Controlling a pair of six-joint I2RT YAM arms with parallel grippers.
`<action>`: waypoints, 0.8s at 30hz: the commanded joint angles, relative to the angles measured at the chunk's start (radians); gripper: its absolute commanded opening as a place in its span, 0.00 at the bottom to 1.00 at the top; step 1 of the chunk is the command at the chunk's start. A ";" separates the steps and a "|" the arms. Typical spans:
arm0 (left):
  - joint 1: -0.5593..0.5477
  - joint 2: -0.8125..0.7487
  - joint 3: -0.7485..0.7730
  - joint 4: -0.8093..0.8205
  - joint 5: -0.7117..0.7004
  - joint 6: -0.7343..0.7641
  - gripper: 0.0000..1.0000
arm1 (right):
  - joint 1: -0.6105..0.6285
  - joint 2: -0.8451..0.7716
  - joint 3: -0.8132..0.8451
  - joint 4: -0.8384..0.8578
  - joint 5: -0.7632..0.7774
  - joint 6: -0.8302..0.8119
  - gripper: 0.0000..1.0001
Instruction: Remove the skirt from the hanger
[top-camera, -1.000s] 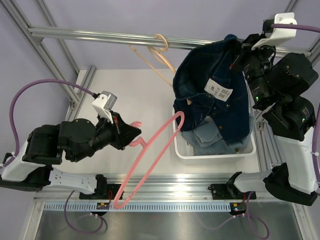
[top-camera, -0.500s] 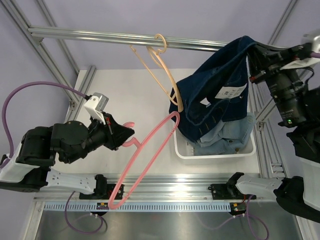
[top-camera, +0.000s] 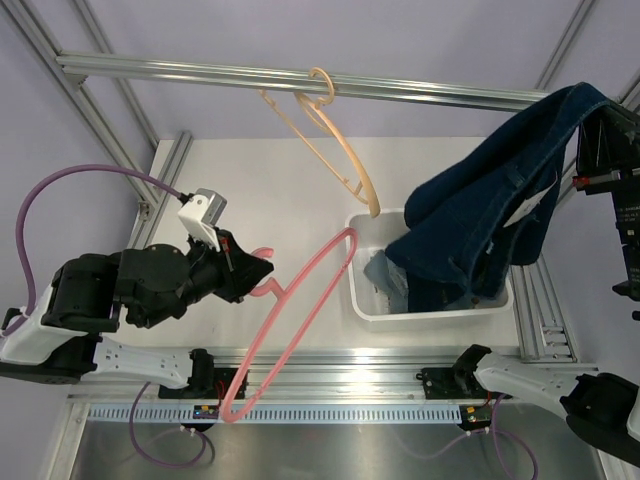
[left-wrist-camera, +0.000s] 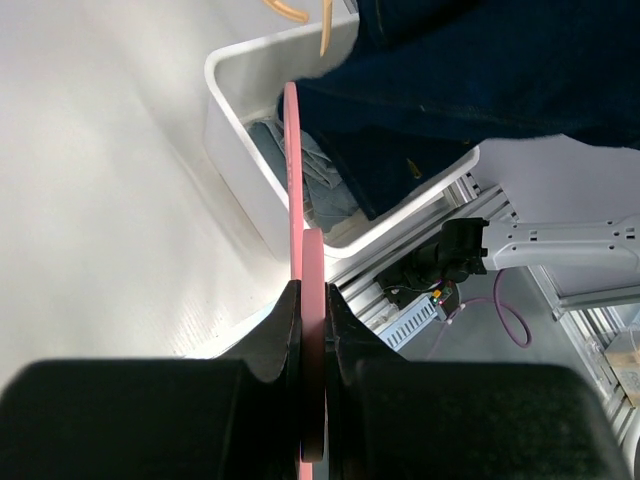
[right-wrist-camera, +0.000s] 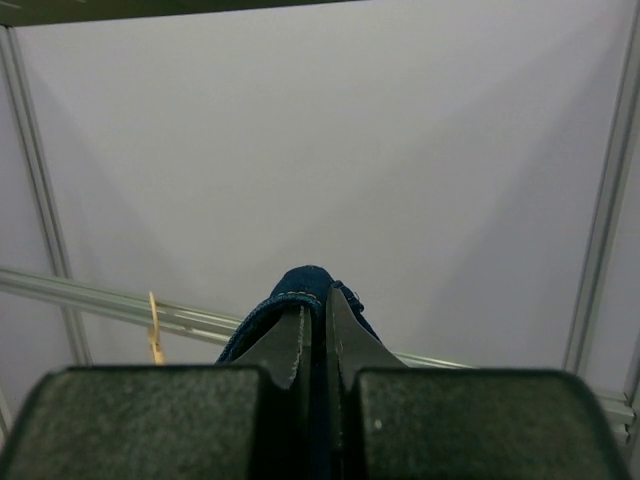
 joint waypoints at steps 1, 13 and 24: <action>-0.003 0.013 0.023 0.043 -0.017 -0.016 0.00 | -0.004 -0.044 -0.070 0.097 0.084 -0.035 0.00; -0.003 0.024 0.038 0.038 -0.017 -0.016 0.00 | -0.004 0.008 -0.122 0.023 -0.047 0.085 0.00; -0.003 0.013 0.038 0.026 -0.028 -0.022 0.00 | -0.002 -0.058 -0.310 -0.004 -0.111 0.356 0.00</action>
